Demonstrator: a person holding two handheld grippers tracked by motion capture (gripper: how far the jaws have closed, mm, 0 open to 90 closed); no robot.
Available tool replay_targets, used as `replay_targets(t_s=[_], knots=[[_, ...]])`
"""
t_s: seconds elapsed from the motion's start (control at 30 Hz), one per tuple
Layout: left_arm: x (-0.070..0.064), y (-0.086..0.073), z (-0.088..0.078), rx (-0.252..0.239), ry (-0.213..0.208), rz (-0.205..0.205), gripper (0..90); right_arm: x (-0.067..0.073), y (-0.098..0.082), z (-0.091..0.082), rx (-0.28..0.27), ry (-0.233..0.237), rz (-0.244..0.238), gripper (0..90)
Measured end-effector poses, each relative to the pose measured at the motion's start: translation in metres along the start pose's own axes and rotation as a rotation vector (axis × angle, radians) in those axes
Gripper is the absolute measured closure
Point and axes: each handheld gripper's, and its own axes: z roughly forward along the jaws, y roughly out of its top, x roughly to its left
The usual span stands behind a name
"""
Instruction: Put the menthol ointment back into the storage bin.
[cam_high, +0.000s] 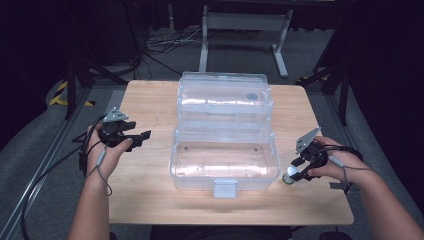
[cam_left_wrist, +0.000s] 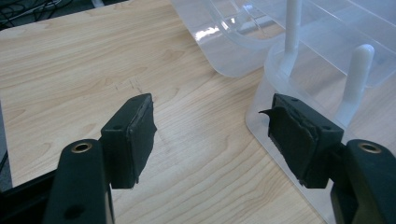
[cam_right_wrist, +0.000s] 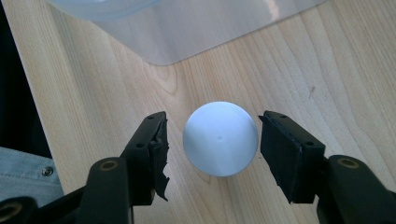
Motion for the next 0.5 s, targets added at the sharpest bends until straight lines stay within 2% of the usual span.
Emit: replay_targets(t_s=[0.37,0.5], knots=[[-0.001,0.001,0.001,0.000,0.000,0.002,32.4,0.000,-0.001,0.012,0.059,-0.008,-0.002,41.9],[-0.001,0.000,0.003,0.014,-0.006,0.003,32.3,0.000,0.000,0.018,0.075,0.001,-0.005,42.0]])
